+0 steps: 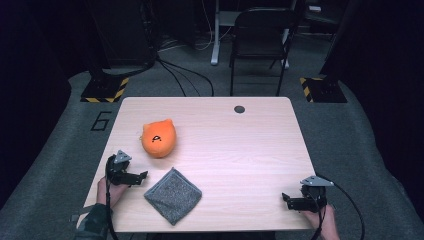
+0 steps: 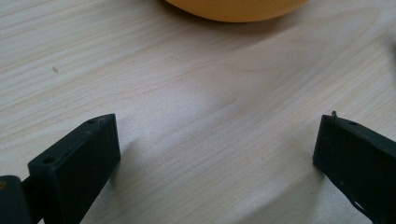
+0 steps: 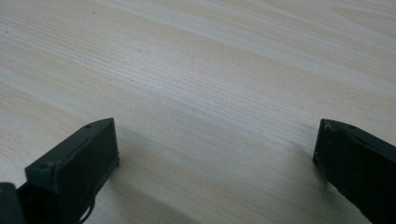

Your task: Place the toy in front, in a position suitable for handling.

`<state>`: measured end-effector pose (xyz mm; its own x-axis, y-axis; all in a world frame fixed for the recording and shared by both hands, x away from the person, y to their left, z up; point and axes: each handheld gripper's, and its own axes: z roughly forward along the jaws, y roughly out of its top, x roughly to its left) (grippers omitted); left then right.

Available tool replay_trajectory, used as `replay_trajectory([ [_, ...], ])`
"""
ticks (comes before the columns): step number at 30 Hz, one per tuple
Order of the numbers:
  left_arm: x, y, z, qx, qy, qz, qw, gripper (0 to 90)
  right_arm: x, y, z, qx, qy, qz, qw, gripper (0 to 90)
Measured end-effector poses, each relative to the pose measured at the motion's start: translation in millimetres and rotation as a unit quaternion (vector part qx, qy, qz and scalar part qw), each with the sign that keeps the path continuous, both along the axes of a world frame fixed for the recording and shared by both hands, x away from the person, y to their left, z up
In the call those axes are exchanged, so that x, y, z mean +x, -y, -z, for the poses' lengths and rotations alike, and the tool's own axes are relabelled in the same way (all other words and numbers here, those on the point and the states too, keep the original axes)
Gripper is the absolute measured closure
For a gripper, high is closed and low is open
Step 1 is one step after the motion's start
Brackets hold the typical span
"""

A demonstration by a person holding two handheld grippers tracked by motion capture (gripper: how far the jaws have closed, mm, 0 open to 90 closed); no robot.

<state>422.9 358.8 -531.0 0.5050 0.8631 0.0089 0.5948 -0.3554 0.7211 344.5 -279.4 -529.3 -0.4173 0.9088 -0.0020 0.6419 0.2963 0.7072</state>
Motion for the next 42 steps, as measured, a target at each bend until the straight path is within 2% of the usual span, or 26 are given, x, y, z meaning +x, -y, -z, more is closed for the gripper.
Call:
replay_trajectory([
  [9, -0.3, -0.7, -0.1, 0.001, -0.001, -0.003, 1.0000, 0.5, 0.1, 0.2, -0.1, -0.001, 0.001, 0.001, 1.0000, 0.0],
  [15, -1.7, -2.5, -0.6, -0.009, -0.001, -0.001, 1.0000, 1.6, -0.2, -0.4, -0.3, 0.001, -0.003, 0.004, 1.0000, 0.0],
  [17, -3.1, -3.6, -1.2, -0.013, 0.003, -0.001, 0.9999, 2.5, -0.1, -0.1, -0.4, 0.001, -0.003, 0.004, 1.0000, 0.0],
  [19, -7.5, -5.8, -5.0, -0.008, 0.009, 0.000, 0.9999, 3.1, -0.1, 0.1, -0.5, 0.001, -0.003, 0.004, 1.0000, 0.0],
  [21, -9.5, -6.9, -7.4, -0.013, 0.015, -0.001, 0.9998, 3.5, 0.0, 0.2, -0.3, 0.002, -0.001, 0.004, 1.0000, 0.0],
  [23, -17.8, -9.0, -17.8, -0.028, 0.033, 0.000, 0.9991, 4.5, 1.0, 0.7, -0.3, -0.001, 0.000, 0.002, 1.0000, 0.0],
  [24, -17.8, -9.0, -17.8, -0.028, 0.033, 0.000, 0.9991, 4.3, 1.0, 0.7, -0.3, -0.001, 0.000, 0.002, 1.0000, 0.0],
  [26, -24.2, -7.5, -29.6, -0.026, 0.034, 0.017, 0.9989, 3.8, 1.2, 0.3, -0.6, -0.002, -0.003, 0.003, 1.0000, 0.0],
  [29, -27.8, -4.3, -35.4, -0.033, 0.037, 0.026, 0.9984, 2.8, 1.9, -0.1, -0.8, 0.001, -0.004, 0.004, 1.0000, 0.0],
  [30, -29.9, -2.7, -38.0, -0.034, 0.038, 0.031, 0.9982, 2.8, 2.1, -1.1, -0.9, 0.003, -0.007, 0.012, 0.9999, 0.0],
  [31, -34.4, 1.4, -41.5, -0.036, 0.039, 0.042, 0.9977, 2.0, 3.5, -0.1, -0.8, 0.000, -0.004, 0.006, 1.0000, 0.0],
  [32, -34.4, 1.4, -41.5, -0.036, 0.039, 0.042, 0.9977, 1.9, 3.9, -0.3, -0.7, 0.000, -0.004, 0.007, 1.0000, 0.0],
  [36, -44.4, 13.0, -45.2, -0.032, 0.034, 0.069, 0.9965, 0.1, 5.0, -0.6, -1.2, 0.000, -0.007, 0.006, 1.0000, 0.0],
  [39, -49.7, 18.2, -47.4, -0.046, 0.031, 0.082, 0.9951, 0.1, 5.8, 0.0, -1.1, -0.002, -0.006, 0.003, 1.0000, 0.0],
  [42, -54.4, 25.5, -48.1, -0.050, 0.030, 0.093, 0.9939, 0.0, 6.7, 0.1, -1.1, -0.003, -0.005, 0.002, 1.0000, 0.0],
])
